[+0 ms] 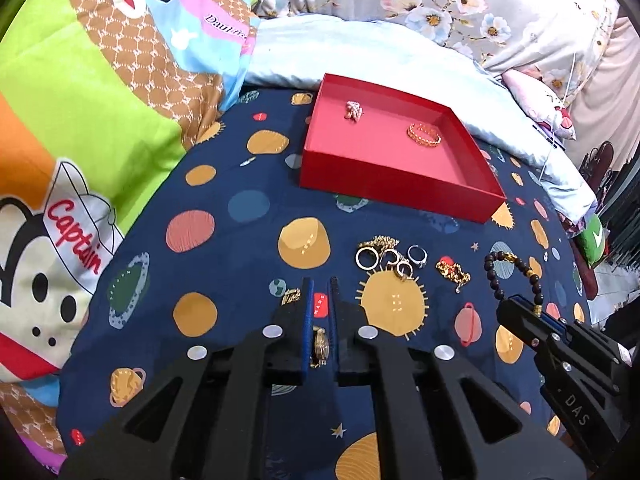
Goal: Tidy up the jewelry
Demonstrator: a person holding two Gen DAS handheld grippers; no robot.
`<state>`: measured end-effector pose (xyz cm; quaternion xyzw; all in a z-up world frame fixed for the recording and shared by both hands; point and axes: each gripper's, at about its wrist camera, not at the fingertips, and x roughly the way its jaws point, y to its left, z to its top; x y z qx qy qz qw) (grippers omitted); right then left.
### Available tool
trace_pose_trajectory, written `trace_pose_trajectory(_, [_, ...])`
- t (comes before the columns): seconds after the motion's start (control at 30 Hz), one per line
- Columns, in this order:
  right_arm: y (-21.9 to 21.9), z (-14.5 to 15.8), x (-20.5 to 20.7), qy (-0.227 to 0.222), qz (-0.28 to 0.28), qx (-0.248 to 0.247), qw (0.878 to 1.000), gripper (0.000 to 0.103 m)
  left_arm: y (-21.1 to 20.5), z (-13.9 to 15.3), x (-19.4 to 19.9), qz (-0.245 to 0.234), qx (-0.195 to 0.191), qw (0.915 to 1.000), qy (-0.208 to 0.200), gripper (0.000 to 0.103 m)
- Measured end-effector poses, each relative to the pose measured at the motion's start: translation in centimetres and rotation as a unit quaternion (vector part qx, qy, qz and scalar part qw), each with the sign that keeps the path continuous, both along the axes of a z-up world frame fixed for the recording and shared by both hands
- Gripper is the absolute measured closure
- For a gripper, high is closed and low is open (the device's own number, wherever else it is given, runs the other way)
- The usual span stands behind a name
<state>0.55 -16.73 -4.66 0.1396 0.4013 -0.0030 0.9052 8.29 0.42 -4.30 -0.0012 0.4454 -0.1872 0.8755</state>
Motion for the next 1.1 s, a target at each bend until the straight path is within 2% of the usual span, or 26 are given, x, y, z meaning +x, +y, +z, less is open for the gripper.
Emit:
trace_pose_trajectory(0.2, [-0.5, -0.5, -0.4, 0.005, -0.007, 0.003, 1.0, 0.096, 1.1, -1.1, 0.5, 0.012, 0.001, 0.9997, 0.019, 0.096])
trace_pose_trajectory(0.27, [-0.6, -0.9, -0.5, 0.01, -0.009, 0.007, 1.0, 0.096, 1.4, -2.3, 0.6, 0.011, 0.011, 0.9994, 0.032, 0.086])
trace_pose_trajectory(0.3, [-0.6, -1.1, -0.5, 0.013, -0.01, 0.009, 1.0, 0.096, 1.5, -2.9, 0.7, 0.014, 0.017, 0.9991, 0.037, 0.074])
trace_pose_trajectory(0.33, [-0.6, -1.3, -0.5, 0.014, -0.011, 0.011, 1.0, 0.096, 1.7, -3.6, 0.6, 0.02, 0.022, 0.9987, 0.042, 0.068])
trace_pose_trajectory(0.5, [-0.4, -1.8, -0.3, 0.019, -0.008, 0.014, 1.0, 0.096, 1.7, -5.4, 0.6, 0.024, 0.014, 0.9975, 0.065, 0.063])
trace_pose_trajectory(0.7, [-0.5, -2.1, -0.1, 0.021, -0.01, 0.017, 1.0, 0.096, 0.9, -5.2, 0.7, 0.017, 0.002, 0.9977, 0.066, 0.059])
trace_pose_trajectory(0.83, [-0.7, -2.3, 0.0, 0.023, -0.013, 0.02, 0.999, 0.096, 0.2, -5.1, 0.5, 0.009, -0.01, 0.9972, 0.074, 0.051])
trace_pose_trajectory(0.97, [-0.9, -2.3, 0.0, 0.023, -0.014, 0.021, 0.999, 0.096, -0.4, -4.8, 0.2, 0.004, -0.017, 0.9968, 0.077, 0.05])
trace_pose_trajectory(1.1, [-1.3, -2.3, 0.0, 0.022, -0.018, 0.023, 0.999, 0.096, -1.2, -4.2, -0.5, -0.008, -0.023, 0.9972, 0.07, 0.041])
